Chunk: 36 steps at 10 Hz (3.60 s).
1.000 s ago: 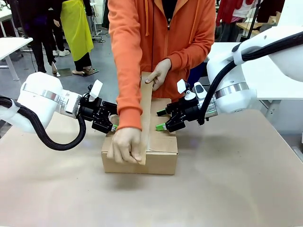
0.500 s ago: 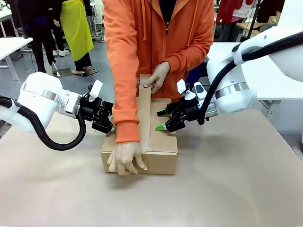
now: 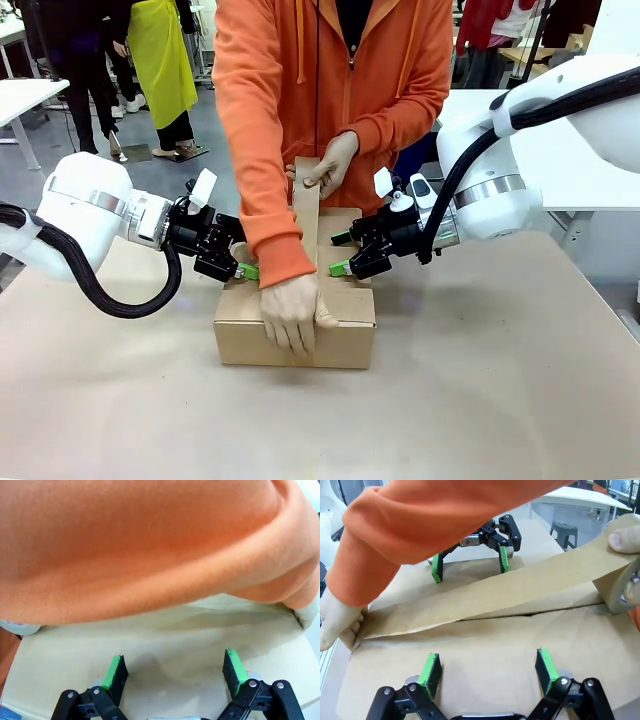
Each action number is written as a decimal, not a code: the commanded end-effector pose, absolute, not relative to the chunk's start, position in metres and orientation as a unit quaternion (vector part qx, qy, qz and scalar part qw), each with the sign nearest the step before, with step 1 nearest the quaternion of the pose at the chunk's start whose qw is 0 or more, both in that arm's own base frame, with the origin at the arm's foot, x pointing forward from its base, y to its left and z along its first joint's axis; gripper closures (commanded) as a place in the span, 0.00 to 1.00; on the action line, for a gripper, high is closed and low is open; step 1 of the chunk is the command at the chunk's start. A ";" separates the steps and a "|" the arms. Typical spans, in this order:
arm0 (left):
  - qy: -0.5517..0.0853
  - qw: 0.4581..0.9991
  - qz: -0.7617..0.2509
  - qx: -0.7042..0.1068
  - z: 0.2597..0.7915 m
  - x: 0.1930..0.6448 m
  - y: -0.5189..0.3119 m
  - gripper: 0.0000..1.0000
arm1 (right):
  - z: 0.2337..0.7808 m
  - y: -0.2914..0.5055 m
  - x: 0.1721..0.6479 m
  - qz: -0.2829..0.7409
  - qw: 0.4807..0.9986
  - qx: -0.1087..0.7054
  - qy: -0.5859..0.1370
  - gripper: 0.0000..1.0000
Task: Pack the gift set into the box.
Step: Press and hold the closed box until the human finishes sealing it.
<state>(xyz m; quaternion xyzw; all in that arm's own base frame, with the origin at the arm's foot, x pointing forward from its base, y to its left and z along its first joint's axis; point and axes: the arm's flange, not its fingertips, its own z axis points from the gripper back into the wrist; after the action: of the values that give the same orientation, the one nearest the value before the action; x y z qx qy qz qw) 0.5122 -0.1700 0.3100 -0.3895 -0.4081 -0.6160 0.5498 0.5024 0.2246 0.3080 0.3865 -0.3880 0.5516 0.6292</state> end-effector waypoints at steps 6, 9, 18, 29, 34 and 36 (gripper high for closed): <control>-0.411 0.546 -0.620 -0.387 0.309 0.510 -0.170 0.00 | 0.305 0.226 0.502 0.553 0.631 0.383 -0.386 0.00; -0.411 0.546 -0.620 -0.387 0.309 0.510 -0.170 0.00 | 0.305 0.226 0.502 0.553 0.631 0.383 -0.386 0.00; -0.411 0.546 -0.620 -0.387 0.309 0.510 -0.170 0.00 | 0.305 0.226 0.502 0.553 0.631 0.383 -0.386 0.00; -0.411 0.546 -0.620 -0.387 0.309 0.510 -0.170 0.00 | 0.305 0.226 0.502 0.553 0.631 0.383 -0.386 0.00; -0.496 0.468 -0.590 -0.432 0.360 0.480 -0.123 0.00 | 0.417 0.164 0.435 0.523 0.598 0.327 -0.512 0.00; -0.610 0.412 -0.539 -0.409 0.389 0.438 -0.037 0.00 | 0.447 0.078 0.389 0.469 0.564 0.339 -0.588 0.00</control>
<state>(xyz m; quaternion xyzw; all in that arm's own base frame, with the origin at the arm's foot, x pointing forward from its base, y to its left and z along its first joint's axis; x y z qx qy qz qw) 0.4703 -0.0804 0.3876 -0.4150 -0.5559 -0.5634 0.4486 0.4293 0.1248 0.4410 0.3408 -0.5440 0.4859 0.5931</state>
